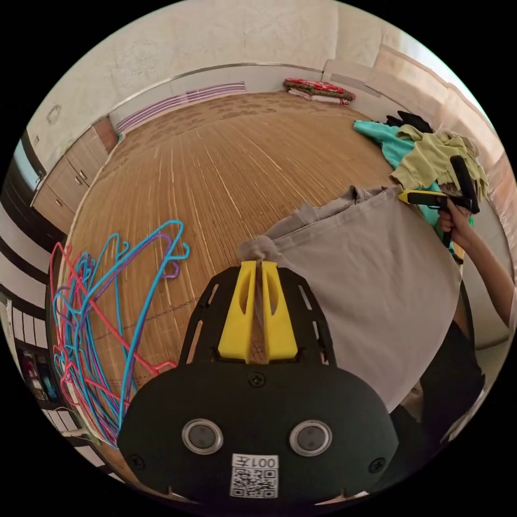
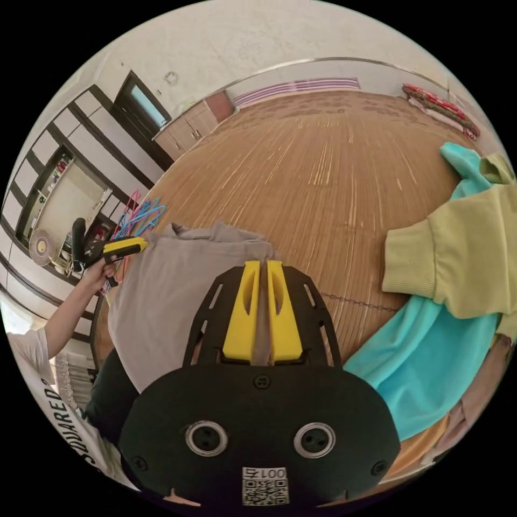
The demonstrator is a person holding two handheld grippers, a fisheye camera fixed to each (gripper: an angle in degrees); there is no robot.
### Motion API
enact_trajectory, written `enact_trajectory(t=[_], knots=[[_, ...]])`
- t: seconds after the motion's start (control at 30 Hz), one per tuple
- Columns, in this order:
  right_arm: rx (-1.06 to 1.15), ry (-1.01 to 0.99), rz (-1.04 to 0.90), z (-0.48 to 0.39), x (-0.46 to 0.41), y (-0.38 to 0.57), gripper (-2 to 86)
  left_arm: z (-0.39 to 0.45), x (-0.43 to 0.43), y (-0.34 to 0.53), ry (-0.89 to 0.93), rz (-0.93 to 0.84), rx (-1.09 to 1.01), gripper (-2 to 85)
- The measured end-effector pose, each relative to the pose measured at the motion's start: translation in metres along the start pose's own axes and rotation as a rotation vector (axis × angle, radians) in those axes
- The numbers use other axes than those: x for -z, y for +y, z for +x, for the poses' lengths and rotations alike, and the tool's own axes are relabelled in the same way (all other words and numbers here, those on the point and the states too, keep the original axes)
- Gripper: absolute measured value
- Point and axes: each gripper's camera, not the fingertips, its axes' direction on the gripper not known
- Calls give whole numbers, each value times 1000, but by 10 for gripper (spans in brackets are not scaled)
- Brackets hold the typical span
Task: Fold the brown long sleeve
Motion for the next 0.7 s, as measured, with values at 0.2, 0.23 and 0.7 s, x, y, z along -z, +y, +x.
enact_trajectory(t=[0.2,0.23,0.7], knots=[[20,89,-44,-6,-12,-8,23,-24,-23,19,94,25,116,-6],[26,111,-65,-8,-19,-10,24,-26,-32,23,107,25,124,-3],[253,406,-106,-103,40,16,14,18,9,95,-76,7,-5,26]])
